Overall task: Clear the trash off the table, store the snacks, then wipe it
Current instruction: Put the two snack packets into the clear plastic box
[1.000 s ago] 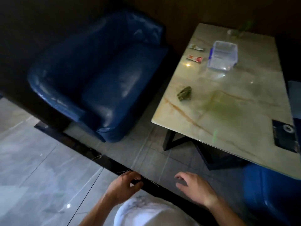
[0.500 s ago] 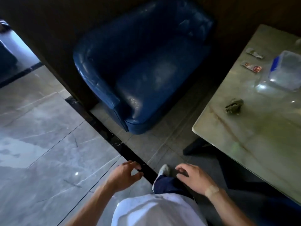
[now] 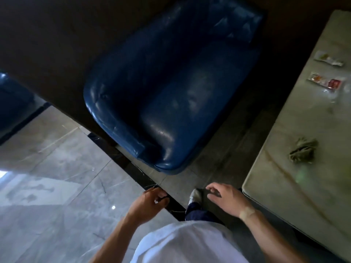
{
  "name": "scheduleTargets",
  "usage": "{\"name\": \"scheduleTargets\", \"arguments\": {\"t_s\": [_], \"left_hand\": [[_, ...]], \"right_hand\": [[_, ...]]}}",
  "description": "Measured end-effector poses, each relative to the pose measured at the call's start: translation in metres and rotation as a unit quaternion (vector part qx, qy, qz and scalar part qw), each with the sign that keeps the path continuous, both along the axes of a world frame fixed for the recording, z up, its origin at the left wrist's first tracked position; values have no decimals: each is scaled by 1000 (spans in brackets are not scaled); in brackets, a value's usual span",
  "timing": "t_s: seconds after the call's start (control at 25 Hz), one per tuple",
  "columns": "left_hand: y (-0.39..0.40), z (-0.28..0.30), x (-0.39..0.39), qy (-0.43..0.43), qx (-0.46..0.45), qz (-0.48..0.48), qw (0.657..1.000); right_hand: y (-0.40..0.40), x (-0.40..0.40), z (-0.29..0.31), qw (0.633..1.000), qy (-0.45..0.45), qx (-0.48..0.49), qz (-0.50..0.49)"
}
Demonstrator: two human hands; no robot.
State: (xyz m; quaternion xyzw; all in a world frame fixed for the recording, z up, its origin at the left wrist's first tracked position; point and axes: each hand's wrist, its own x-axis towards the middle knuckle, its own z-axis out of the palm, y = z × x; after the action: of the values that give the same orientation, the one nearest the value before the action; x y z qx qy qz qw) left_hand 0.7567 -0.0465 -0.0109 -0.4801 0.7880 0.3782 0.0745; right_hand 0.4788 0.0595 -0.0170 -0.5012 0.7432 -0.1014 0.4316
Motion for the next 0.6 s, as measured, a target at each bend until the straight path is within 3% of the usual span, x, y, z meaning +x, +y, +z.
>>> {"name": "scheduleTargets", "arguments": {"t_s": [0.36,0.6], "left_hand": [[-122,15,-116,-3,6,-72,997],[-178,11,-209,0,17,-168,986]], "right_hand": [[-62,-78,3,996,-13,-1,-90],[-69,-118,-4,975,-16,-8,-220]]}}
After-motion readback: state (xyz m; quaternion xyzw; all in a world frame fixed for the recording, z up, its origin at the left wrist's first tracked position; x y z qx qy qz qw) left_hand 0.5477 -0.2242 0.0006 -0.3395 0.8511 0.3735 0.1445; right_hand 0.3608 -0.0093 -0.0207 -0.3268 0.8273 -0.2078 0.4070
